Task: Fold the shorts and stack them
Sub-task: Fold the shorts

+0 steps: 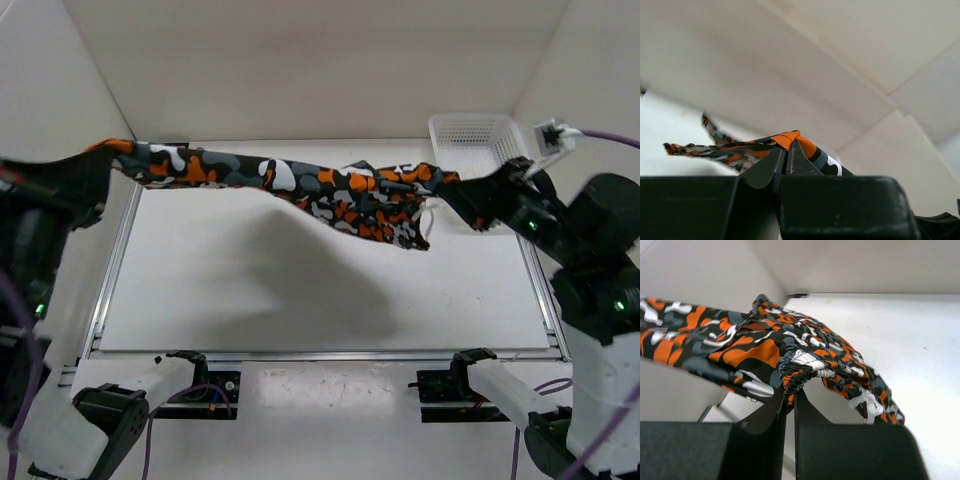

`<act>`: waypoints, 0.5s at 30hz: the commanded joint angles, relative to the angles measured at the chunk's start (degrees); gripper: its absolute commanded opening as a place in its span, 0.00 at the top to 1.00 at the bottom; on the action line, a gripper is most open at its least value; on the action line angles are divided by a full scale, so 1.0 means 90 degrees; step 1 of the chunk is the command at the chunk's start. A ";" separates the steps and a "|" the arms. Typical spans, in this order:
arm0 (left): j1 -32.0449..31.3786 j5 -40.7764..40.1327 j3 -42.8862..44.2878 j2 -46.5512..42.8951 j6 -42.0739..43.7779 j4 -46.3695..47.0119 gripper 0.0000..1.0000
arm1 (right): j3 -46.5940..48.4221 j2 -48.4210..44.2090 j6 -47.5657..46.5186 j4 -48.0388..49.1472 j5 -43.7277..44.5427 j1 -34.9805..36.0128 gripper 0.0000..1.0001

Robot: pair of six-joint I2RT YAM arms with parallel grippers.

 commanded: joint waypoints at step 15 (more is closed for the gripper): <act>-0.0423 -0.0492 0.0879 0.0283 0.0776 0.0310 0.90 | -0.0010 -0.0873 -0.0298 -0.0987 -0.0258 0.0187 1.00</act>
